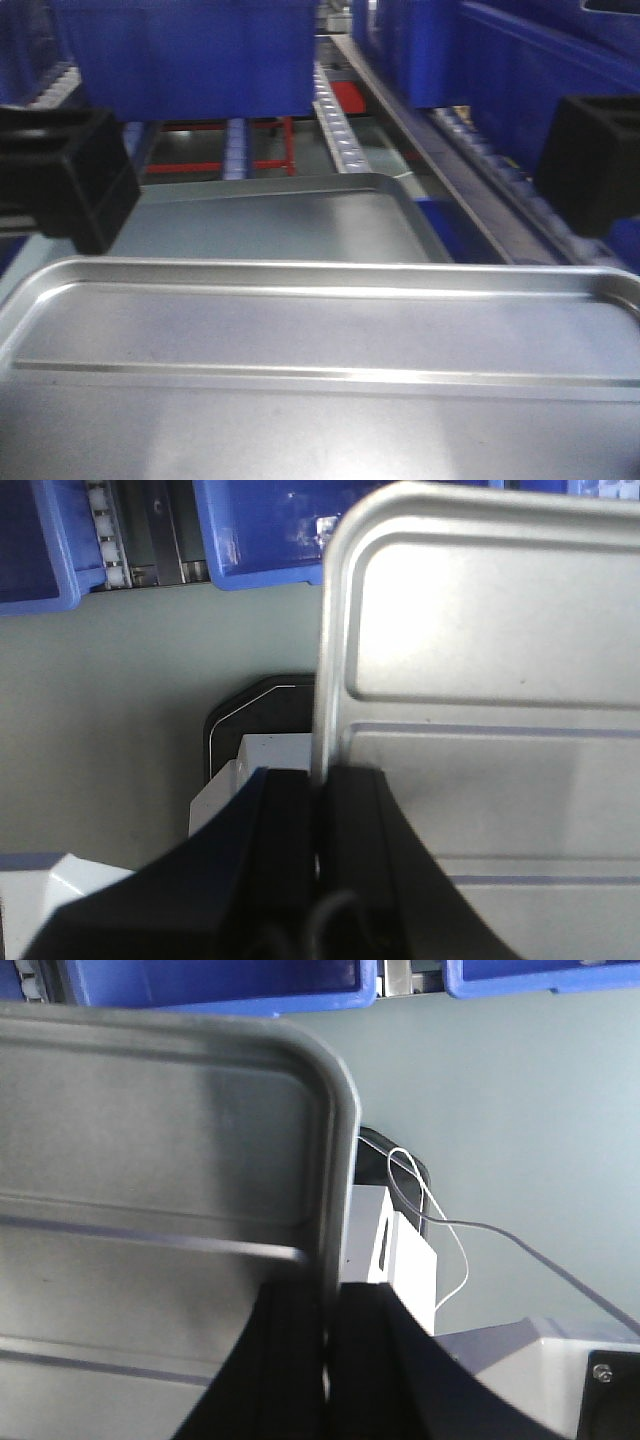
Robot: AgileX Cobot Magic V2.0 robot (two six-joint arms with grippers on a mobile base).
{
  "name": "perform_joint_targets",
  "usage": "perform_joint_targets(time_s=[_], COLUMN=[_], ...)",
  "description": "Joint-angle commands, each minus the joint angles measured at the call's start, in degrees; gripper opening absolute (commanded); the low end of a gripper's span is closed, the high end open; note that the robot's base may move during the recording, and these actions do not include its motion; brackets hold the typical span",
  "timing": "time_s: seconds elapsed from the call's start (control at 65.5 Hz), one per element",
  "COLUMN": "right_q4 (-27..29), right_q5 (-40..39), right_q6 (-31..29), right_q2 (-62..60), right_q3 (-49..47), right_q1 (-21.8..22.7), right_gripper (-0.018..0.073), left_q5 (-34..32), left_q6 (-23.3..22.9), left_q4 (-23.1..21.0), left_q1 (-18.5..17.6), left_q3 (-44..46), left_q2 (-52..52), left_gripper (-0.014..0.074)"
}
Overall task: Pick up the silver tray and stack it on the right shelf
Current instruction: 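Carry the tray forward over the larger silver tray on the shelf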
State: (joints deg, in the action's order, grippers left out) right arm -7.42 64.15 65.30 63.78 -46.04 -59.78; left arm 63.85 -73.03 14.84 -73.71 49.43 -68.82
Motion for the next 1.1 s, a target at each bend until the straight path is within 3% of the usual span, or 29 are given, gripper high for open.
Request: perform_joint_targets(time_s=[0.0, 1.084], right_q4=[-3.0, -3.0], right_q5=[9.8, 9.8], right_q6=[-0.6, -0.6], right_q2=[-1.1, -1.1], right_q3=[-1.3, -1.3], right_q1=[0.1, 0.1], right_gripper=[0.0057, 0.0057], left_q5=[12.8, 12.8], left_q6=[-0.1, -0.1], left_q4=[3.2, 3.2], left_q1=[0.0, 0.0], left_q3=[1.2, 1.2], left_q2=[1.3, 1.3], left_gripper=[-0.0091, -0.0091])
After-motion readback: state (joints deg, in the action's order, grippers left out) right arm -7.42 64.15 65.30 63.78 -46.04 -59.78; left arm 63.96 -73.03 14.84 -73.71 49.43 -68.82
